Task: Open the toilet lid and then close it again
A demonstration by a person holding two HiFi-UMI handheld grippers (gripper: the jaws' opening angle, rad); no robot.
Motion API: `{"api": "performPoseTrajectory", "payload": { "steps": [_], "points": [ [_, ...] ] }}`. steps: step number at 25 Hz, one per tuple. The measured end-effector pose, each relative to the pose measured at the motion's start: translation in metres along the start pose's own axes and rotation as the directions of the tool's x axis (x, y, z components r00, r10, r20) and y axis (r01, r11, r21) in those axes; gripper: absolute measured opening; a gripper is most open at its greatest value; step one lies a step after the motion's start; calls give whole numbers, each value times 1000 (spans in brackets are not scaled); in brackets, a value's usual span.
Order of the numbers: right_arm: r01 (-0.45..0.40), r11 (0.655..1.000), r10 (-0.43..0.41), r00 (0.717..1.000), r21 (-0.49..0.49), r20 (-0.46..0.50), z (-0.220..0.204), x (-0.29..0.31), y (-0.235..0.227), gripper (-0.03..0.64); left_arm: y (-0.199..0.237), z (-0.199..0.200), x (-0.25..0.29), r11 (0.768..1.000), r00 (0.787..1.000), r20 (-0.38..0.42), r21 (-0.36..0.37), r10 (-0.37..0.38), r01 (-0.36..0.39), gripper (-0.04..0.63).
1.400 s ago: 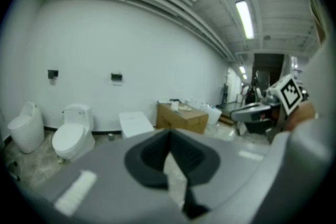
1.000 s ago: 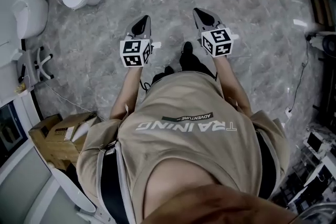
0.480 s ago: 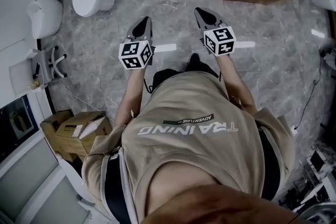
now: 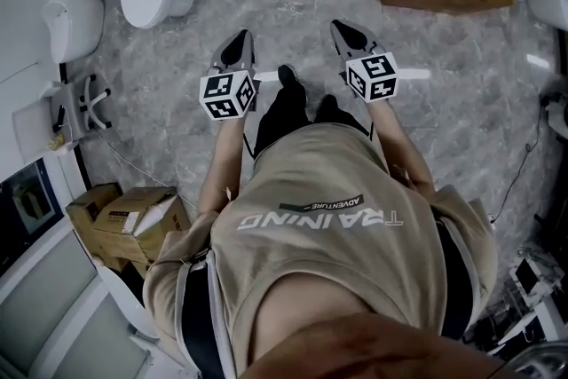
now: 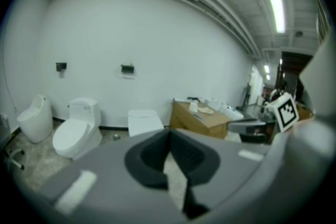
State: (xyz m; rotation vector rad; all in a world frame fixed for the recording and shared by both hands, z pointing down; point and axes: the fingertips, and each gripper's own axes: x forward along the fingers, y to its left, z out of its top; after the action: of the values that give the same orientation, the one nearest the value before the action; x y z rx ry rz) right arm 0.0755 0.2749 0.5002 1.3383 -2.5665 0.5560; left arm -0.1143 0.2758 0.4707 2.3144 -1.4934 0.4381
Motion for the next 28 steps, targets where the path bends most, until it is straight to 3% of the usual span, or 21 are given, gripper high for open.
{"api": "performPoseTrajectory", "payload": {
  "steps": [5, 12, 16, 28],
  "points": [
    [59, 998, -59, 998, -35, 8, 23, 33, -1, 11, 30, 8, 32, 998, 998, 23, 9, -62, 62, 3],
    [114, 989, -114, 993, -97, 15, 68, 82, -4, 11, 53, 53, 83, 982, 981, 66, 63, -182, 178, 3],
    [147, 987, -146, 989, -65, 22, 71, 108, 2, 11, 72, 52, 107, 966, 970, 23, 95, -242, 239, 3],
    [161, 986, -162, 986, -46, -33, 86, 158, -72, 11, 88, 69, 188, 975, 975, -13, 36, -220, 220, 3]
  ]
}}
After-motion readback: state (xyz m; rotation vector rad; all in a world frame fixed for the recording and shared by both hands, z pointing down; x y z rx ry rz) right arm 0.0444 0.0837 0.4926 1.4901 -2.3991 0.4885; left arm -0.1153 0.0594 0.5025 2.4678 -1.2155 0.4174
